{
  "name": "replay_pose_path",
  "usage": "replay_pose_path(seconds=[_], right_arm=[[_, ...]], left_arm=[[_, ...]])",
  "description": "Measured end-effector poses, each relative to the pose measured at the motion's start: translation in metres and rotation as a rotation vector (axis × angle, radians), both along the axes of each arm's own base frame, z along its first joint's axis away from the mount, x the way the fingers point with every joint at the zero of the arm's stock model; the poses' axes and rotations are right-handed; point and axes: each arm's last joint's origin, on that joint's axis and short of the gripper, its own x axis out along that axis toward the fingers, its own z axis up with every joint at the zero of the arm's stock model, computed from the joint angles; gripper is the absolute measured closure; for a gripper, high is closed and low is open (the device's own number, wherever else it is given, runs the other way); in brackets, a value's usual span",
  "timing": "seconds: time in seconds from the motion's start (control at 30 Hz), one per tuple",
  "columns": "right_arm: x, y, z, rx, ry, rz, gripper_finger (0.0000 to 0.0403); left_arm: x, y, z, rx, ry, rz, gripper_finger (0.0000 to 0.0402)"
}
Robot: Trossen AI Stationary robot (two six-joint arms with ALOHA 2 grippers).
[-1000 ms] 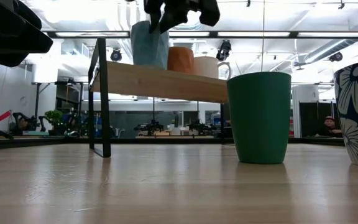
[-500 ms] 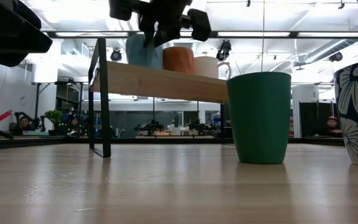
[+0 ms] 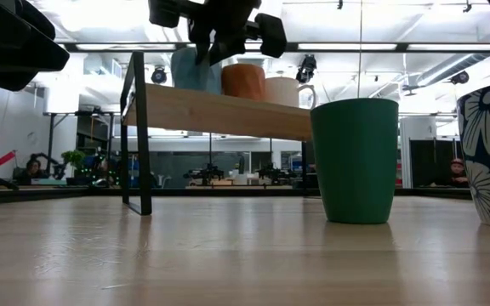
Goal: Stack small to large cups/mugs on shelf
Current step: Put the blue mug on the shelf, then put the blue patterned mug on the shelf
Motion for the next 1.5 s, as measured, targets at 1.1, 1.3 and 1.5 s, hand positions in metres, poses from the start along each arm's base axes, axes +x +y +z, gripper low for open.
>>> replay_pose_path(seconds=[1.1, 1.3, 1.5], right_arm=[[-0.026, 0.029, 0.047, -0.039, -0.016, 0.089, 0.0253], [-0.046, 0.047, 0.071, -0.079, 0.008, 0.153, 0.0245], [-0.078, 0.080, 0.090, -0.125, 0.072, 0.261, 0.0253]], left_arm=[[-0.002, -0.002, 0.000, -0.001, -0.001, -0.008, 0.0291], [-0.002, -0.002, -0.001, 0.000, 0.006, -0.014, 0.0291], [-0.003, -0.001, -0.003, -0.003, 0.027, -0.029, 0.0291]])
